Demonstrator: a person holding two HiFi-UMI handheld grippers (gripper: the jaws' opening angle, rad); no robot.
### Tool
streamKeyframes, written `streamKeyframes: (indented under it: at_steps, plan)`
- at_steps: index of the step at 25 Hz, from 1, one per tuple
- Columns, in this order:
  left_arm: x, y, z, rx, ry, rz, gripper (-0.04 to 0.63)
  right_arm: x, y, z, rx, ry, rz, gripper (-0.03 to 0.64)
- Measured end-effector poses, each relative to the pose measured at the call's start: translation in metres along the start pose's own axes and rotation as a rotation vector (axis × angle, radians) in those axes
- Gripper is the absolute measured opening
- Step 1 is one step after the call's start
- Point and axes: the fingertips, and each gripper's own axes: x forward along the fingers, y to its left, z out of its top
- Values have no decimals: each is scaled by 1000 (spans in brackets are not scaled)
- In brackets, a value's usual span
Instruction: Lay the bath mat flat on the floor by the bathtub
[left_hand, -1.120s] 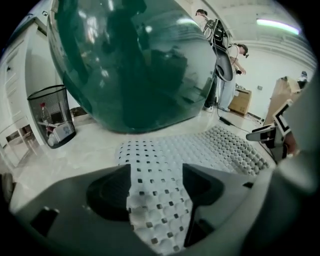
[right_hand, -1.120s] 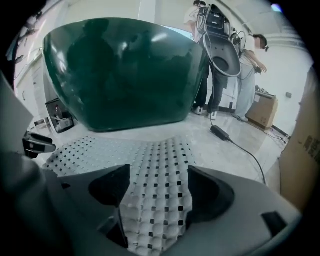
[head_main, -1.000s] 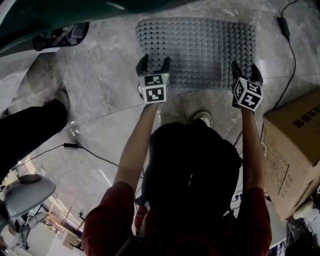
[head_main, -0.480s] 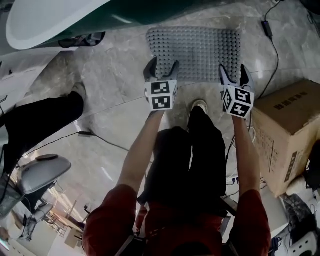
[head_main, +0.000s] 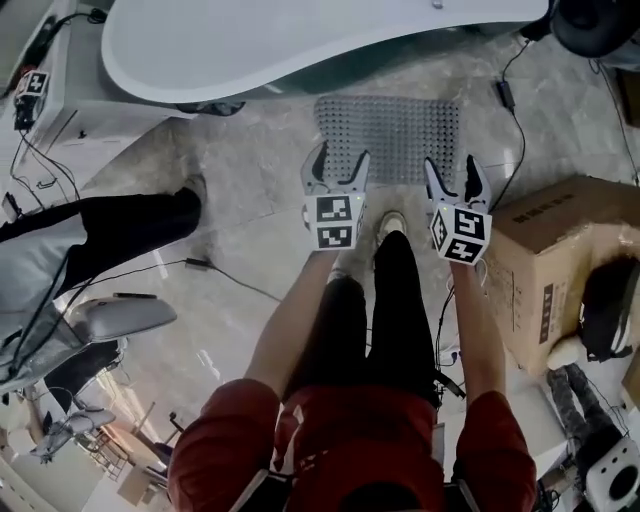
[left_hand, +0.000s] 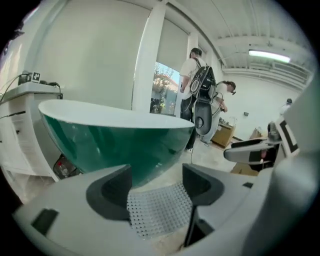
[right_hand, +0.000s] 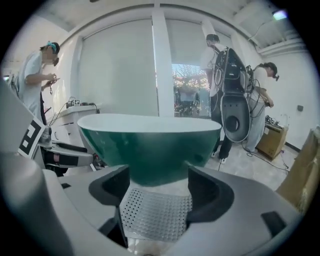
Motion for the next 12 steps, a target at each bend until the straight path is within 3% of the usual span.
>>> streamKeyframes:
  at_steps: [6,12]
  plan:
    - [-63,-20,96,24,-65,-9,302,-59,14,89,7,-60,20,354]
    - [-119,-37,194,68,-150,7,302,-111,21,198,-10,-187,50,354]
